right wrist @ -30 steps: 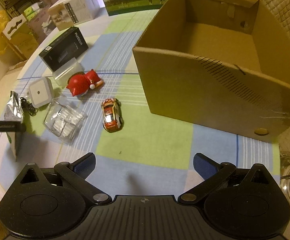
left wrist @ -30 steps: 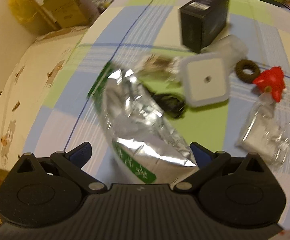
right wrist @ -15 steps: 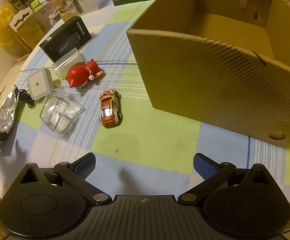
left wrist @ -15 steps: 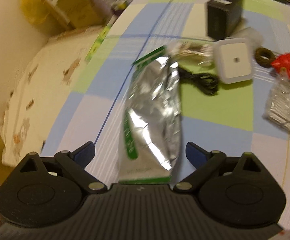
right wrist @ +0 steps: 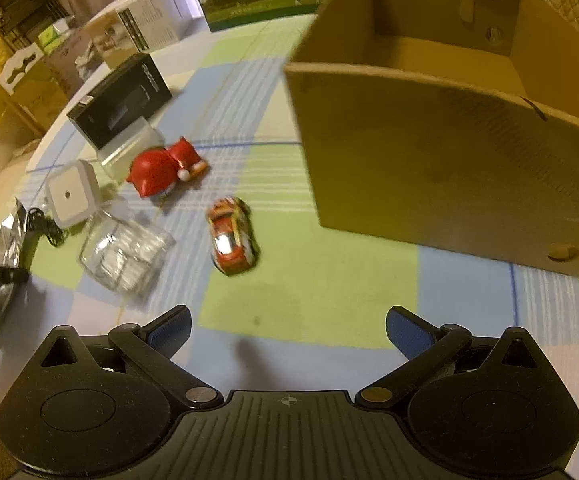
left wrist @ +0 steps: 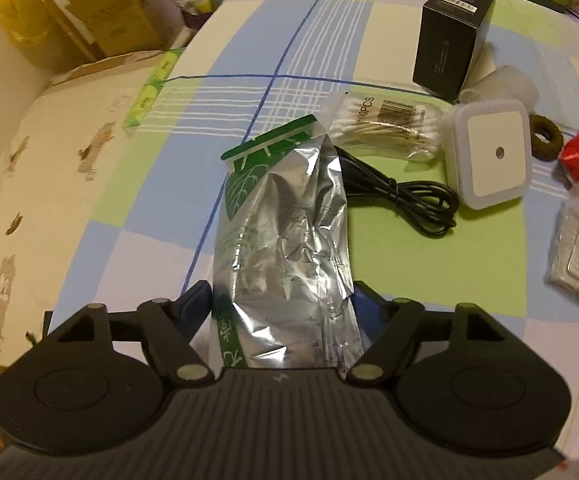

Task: Organize objects
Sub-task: 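Close the left tool on the foil bag while the right tool reaches the toy car, then lift the foil bag with the left tool while the right tool grasps and lifts the toy car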

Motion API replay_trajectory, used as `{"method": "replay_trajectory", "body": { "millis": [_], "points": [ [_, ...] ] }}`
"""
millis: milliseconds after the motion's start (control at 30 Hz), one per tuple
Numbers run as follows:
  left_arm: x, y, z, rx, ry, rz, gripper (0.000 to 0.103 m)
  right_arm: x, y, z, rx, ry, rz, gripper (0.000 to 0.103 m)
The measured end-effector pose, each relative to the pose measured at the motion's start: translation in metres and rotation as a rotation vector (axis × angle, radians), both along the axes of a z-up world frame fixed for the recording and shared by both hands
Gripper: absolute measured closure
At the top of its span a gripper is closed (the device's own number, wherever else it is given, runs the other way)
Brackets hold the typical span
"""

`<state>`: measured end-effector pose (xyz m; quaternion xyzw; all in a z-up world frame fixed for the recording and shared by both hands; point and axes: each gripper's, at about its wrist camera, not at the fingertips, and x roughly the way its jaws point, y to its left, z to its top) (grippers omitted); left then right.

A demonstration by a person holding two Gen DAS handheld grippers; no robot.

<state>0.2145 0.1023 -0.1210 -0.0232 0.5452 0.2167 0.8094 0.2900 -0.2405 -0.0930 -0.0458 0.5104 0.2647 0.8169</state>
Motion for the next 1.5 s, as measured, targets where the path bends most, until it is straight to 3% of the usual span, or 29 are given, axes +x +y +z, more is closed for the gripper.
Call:
{"method": "replay_trajectory", "body": {
  "millis": [133, 267, 567, 633, 700, 800, 900, 1067, 1267, 1500],
  "points": [
    [-0.007, 0.012, 0.003, -0.029, -0.016, -0.037, 0.052, -0.005, 0.023, -0.001, 0.015, -0.044, 0.006, 0.002],
    [-0.011, 0.028, 0.008, -0.077, -0.037, -0.056, 0.057, -0.007, 0.045, -0.007, -0.008, -0.092, 0.028, 0.003],
    [-0.019, 0.047, 0.020, -0.164, -0.064, -0.089, 0.061, 0.003, 0.081, -0.025, -0.066, -0.186, 0.081, 0.034],
    [-0.019, 0.049, 0.021, -0.174, -0.071, -0.095, 0.062, 0.008, 0.087, -0.032, -0.094, -0.181, 0.083, 0.048],
    [-0.019, 0.050, 0.024, -0.179, -0.077, -0.101, 0.062, 0.010, 0.089, -0.035, -0.104, -0.195, 0.074, 0.053],
    [-0.021, 0.053, 0.030, -0.188, -0.092, -0.112, 0.062, 0.010, 0.092, -0.035, -0.103, -0.209, 0.078, 0.075],
    [-0.022, 0.051, 0.038, -0.198, -0.116, -0.126, 0.062, 0.005, 0.093, -0.032, -0.126, -0.209, 0.080, 0.076],
    [-0.021, 0.040, 0.058, -0.218, -0.158, -0.159, 0.062, -0.008, 0.084, -0.015, -0.083, -0.206, 0.058, 0.076],
    [-0.013, 0.011, 0.084, -0.238, -0.205, -0.226, 0.062, -0.024, 0.071, 0.025, -0.004, -0.224, 0.070, 0.076],
    [0.010, -0.051, 0.111, -0.284, -0.251, -0.340, 0.062, -0.029, 0.045, 0.076, 0.070, -0.294, 0.082, 0.076]
  ]
}}
